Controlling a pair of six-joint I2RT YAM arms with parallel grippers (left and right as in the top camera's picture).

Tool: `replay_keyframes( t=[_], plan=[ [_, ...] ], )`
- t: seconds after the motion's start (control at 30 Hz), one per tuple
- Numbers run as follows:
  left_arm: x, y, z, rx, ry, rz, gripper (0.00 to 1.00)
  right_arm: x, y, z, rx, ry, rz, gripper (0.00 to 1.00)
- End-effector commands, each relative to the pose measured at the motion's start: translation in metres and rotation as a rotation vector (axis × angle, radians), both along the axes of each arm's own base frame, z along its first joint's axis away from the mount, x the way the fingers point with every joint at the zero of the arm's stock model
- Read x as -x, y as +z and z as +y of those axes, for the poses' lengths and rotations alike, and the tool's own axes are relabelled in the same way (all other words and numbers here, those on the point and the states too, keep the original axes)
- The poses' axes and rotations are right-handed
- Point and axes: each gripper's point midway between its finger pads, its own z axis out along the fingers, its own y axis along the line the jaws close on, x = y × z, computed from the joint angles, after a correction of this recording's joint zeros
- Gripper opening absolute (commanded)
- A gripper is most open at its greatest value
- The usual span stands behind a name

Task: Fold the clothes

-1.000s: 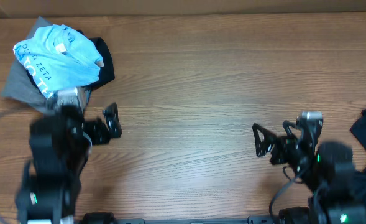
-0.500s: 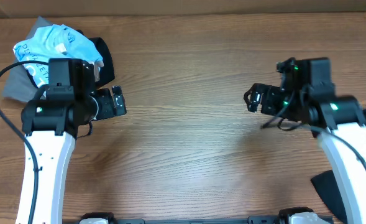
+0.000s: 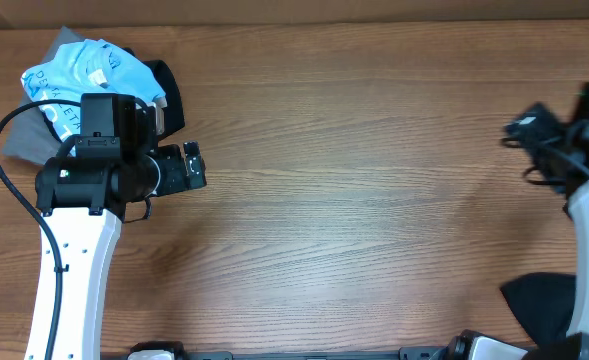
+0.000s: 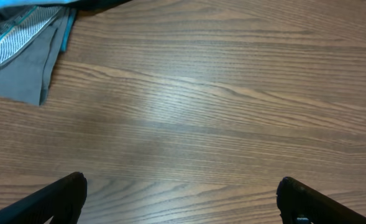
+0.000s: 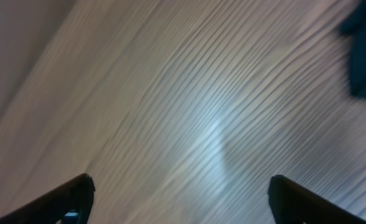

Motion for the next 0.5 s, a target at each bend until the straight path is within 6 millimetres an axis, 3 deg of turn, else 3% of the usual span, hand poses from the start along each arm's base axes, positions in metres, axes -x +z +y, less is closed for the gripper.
replay_keyframes(
  t=[0.0, 0.03, 0.13, 0.47],
  plan=[
    [-0.005, 0.013, -0.001, 0.010, -0.020, -0.046, 1.00, 0.001, -0.008, -0.045, 0.011, -0.140, 0.000, 0.88],
    [-0.005, 0.014, -0.001, 0.010, -0.020, -0.047, 1.00, 0.001, -0.020, -0.067, 0.002, -0.217, 0.007, 0.88],
    [-0.006, 0.014, -0.001, 0.010, -0.020, -0.050, 1.00, 0.002, -0.046, -0.100, -0.025, -0.324, 0.026, 0.91],
    [-0.006, 0.014, -0.001, 0.010, -0.020, -0.050, 1.00, 0.019, -0.136, -0.161, -0.032, -0.435, 0.173, 0.91]
  ],
)
